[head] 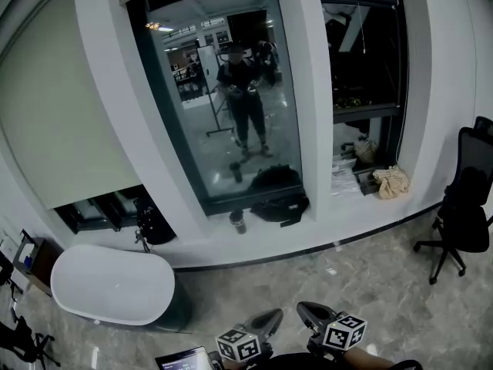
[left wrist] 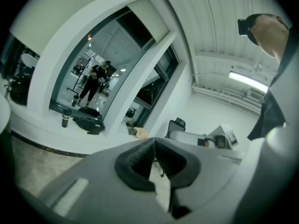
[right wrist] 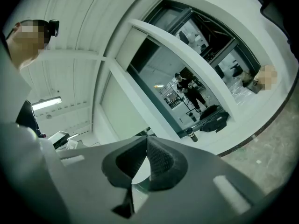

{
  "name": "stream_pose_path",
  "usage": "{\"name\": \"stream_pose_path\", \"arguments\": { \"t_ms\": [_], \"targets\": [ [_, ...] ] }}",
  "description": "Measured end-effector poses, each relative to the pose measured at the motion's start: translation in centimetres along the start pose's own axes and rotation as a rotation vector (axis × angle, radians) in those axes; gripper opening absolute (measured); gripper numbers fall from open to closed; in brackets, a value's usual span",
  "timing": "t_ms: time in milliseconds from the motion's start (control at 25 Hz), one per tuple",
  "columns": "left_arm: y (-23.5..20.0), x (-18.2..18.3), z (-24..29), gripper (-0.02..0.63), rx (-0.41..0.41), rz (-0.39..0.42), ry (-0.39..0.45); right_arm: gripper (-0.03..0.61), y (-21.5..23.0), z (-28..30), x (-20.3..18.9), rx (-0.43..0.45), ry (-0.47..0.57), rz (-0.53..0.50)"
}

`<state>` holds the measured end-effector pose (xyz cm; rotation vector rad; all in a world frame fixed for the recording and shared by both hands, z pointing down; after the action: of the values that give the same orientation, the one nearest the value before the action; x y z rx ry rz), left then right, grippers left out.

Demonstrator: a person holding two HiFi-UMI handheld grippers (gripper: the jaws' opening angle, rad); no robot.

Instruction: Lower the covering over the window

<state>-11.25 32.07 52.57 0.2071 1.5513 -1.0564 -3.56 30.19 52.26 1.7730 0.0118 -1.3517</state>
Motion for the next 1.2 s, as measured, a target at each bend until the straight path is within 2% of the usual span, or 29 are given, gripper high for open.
{"name": "stream_pose_path", "arguments": {
  "t_ms": [240,400,680,880,1040,1200],
  "targets": [
    [0.6,-0.5,2.2,-0.002,0.018,-0.009,-0.003,0.008,2.7,-1.4,1.0,-0.020,0.001,0.060],
    [1.0,-1.5,5.3,-0.002,0.022,-0.025,-0.001,0.008,5.3,-2.7,2.4,-0.026,-0.006,0.051],
    [2.3,-2.8,11.1,-0.002,-0.027,-0.050,-0.025,0.008,10.2,-4.4,4.9,-0.045,-0.004,0.065],
    [0.7,-0.9,13.0,-0.002,0.014,-0.069,-0.035,0.008,12.3,-2.6,6.1,-0.030,-0.002,0.111],
    [-2.5,0.1,15.7,-0.002,0.003,-0.077,-0.057,0.032,14.7,0.2,7.0,-0.036,0.004,0.112],
    [-6.7,4.4,21.1,0.000,-0.065,-0.067,-0.085,0.032,18.7,4.6,11.1,-0.109,0.066,0.083]
  ]
}}
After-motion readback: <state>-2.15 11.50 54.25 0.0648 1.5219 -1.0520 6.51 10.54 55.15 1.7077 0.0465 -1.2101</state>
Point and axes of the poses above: the fingertips, and each gripper's own axes: z forward along the fingers, y to its right, x out of its top, the point moved 2 cm from there along -z, backward along the fingers, and after that the axes turned 3 degrees about y, right-handed, at the moved point
